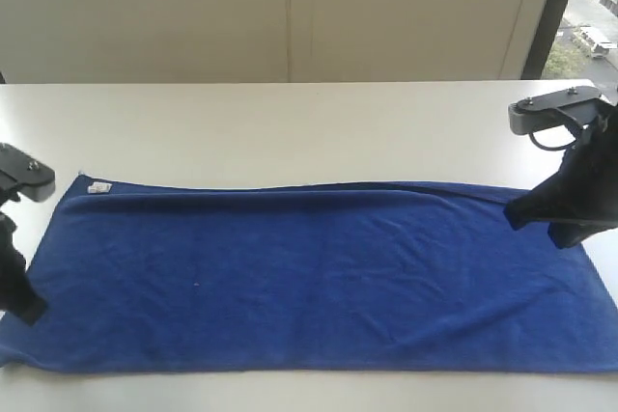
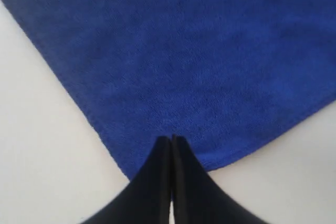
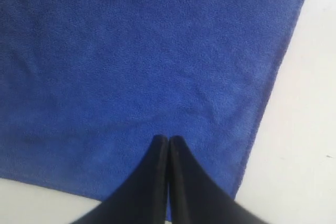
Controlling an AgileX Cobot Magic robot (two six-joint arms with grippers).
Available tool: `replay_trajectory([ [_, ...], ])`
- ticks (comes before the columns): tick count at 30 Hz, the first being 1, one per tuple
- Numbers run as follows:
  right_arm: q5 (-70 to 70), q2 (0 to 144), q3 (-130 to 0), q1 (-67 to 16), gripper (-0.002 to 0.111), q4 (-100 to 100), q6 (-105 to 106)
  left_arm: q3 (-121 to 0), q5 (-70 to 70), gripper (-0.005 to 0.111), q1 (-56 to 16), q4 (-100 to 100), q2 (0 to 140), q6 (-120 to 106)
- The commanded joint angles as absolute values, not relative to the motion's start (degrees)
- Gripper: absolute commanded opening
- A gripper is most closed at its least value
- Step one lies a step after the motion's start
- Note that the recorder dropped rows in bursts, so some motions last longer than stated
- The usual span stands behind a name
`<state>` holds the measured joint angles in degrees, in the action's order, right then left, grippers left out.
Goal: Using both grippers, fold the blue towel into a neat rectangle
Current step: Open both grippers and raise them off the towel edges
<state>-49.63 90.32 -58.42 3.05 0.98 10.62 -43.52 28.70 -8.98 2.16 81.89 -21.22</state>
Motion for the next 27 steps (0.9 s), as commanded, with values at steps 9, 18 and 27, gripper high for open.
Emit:
replay_trajectory([
  [9,-45.69,89.8,-57.19,3.35,0.0,0.81,11.41,-38.69,25.14,0.0,-9.36,5.58,89.03,-27.45],
  [18,-45.33,89.8,-57.19,3.35,0.0,0.81,11.41,-36.04,25.89,0.0,-9.36,3.44,90.0,-27.19],
  [27,-45.22,89.8,-57.19,3.35,0.0,0.81,11.41,-36.04,31.01,0.0,-9.36,-1.38,90.0,-25.08],
])
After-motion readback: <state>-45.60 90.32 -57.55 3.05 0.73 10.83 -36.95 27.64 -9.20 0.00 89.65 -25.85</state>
